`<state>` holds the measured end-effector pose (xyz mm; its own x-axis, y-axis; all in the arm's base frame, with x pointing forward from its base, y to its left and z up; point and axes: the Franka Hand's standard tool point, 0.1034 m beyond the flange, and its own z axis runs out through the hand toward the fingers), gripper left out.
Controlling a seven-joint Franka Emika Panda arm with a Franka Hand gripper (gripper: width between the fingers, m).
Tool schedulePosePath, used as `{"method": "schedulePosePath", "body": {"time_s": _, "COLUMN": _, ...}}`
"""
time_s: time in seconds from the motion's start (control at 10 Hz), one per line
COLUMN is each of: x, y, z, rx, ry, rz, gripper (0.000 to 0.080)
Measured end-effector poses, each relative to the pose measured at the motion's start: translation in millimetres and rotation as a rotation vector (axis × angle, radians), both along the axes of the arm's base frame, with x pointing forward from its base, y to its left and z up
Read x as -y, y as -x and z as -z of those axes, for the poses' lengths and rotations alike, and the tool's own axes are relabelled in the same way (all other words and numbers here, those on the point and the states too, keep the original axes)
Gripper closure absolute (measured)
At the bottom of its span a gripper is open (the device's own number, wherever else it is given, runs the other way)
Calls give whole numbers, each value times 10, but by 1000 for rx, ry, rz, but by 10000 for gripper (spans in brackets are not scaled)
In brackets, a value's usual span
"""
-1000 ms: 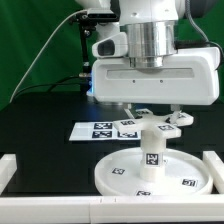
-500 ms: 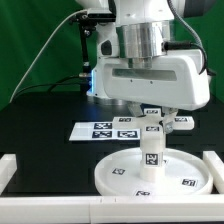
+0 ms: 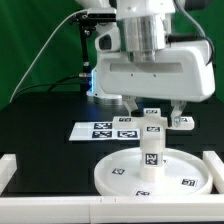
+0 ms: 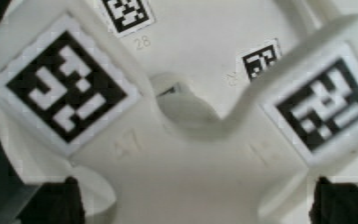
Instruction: Assemble round table
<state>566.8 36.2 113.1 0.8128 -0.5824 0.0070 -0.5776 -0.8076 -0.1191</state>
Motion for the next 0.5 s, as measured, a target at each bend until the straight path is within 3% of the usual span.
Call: {"method": "schedulePosePath", "body": {"time_s": 0.5, "x": -36, "y": -10, "z": -41, "rx": 24, "ry": 29, "rz": -622, "gripper": 151}}
